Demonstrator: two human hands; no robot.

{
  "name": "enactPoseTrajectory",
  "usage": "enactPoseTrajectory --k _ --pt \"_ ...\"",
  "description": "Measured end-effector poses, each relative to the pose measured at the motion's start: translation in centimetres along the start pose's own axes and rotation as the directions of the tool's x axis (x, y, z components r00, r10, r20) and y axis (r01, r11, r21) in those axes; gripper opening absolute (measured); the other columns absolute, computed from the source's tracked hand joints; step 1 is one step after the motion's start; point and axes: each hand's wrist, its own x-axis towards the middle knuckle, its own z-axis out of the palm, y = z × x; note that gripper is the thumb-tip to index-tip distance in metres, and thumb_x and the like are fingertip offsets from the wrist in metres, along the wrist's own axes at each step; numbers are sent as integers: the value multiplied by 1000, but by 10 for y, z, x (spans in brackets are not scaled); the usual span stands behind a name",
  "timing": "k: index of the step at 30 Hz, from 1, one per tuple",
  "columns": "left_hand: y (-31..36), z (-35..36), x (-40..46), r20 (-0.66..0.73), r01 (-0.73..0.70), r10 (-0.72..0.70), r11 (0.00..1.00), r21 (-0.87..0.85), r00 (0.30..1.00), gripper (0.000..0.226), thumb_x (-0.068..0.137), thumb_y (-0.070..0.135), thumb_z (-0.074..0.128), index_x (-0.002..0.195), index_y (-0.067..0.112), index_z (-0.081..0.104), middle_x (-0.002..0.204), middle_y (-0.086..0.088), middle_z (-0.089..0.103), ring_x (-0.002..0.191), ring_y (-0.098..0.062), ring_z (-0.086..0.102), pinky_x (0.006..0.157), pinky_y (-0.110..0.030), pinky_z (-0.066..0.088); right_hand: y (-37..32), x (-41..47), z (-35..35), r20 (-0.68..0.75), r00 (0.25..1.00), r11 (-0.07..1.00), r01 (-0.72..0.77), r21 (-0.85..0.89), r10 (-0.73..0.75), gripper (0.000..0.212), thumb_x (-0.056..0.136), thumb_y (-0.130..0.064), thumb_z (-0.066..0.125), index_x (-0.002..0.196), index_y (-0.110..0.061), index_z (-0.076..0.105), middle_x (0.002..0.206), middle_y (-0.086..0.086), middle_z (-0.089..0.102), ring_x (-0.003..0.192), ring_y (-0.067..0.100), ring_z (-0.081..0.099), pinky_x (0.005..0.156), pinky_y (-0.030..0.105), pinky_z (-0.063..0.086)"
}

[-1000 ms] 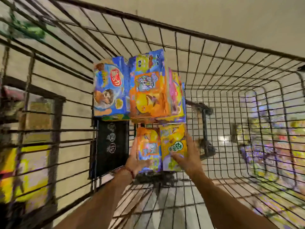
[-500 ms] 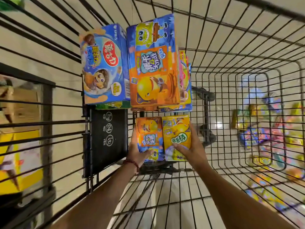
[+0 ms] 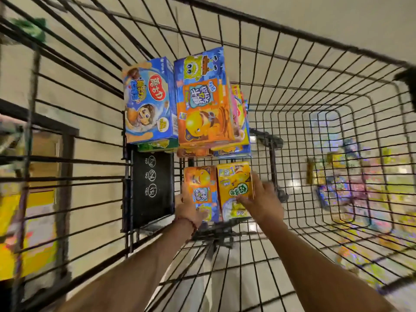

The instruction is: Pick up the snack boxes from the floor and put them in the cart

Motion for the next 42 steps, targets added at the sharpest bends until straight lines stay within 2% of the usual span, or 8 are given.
enactPoseTrajectory --k 6,10,16,21,24,27,37,42 --pt "83 -32 -73 13 -276 297 868 414 955 82 92 37 54 151 11 4 156 -15 10 142 -28 17 114 -34 21 -10 -46 -93 -233 962 958 74 -278 -142 66 98 -50 36 153 -24 10 156 7 23 140 23 26 108 38 33" --pt "158 -62 -136 -26 -489 706 517 703 708 73 95 46 39 151 21 0 159 -4 0 146 -24 0 118 -45 0 -1 -94 -167 -468 853 927 45 -373 -230 57 100 -46 29 151 -22 21 157 5 25 144 25 24 113 43 24" --pt "274 -66 -244 42 -506 934 154 848 355 69 97 45 36 151 22 0 159 -1 -3 145 -23 -9 115 -50 -4 50 -182 -266 -771 601 953 -45 -299 -213 58 84 -42 35 128 -14 61 136 12 56 126 35 51 103 54 34" --pt "340 -4 -346 124 -490 991 -88 867 41 73 90 46 51 150 21 16 158 -4 11 146 -27 4 112 -59 5 135 -281 -309 -932 314 951 -187 -246 -179 50 88 -38 43 128 -14 61 138 13 53 128 36 47 101 56 34" --pt "355 52 -406 176 -472 963 -256 844 -206 82 65 45 76 136 16 49 144 -10 44 134 -31 39 100 -64 30 196 -347 -313 -969 228 939 -304 -162 -93 54 84 -40 44 130 -17 58 141 11 51 130 35 46 105 57 30" --pt "354 113 -468 213 -468 918 -358 808 -336 83 62 45 77 135 15 51 144 -11 45 134 -31 39 99 -66 30 263 -415 -303 -988 156 911 -404 -84 -22 56 83 -41 43 134 -19 50 142 12 50 132 34 40 107 57 22" --pt "293 316 -625 362 -475 749 -642 601 -555 78 64 46 75 132 16 53 141 -13 48 133 -32 40 97 -70 28 454 -613 -202 -968 -53 744 -630 222 245 55 84 -42 41 133 -18 46 141 12 50 130 35 41 106 60 25" --pt "247 400 -659 465 -485 652 -757 438 -599 70 66 45 76 126 15 58 133 -14 54 124 -34 50 91 -70 34 515 -676 -122 -898 -122 608 -697 381 423 56 79 -32 68 130 -14 55 138 16 51 125 41 47 101 64 31"
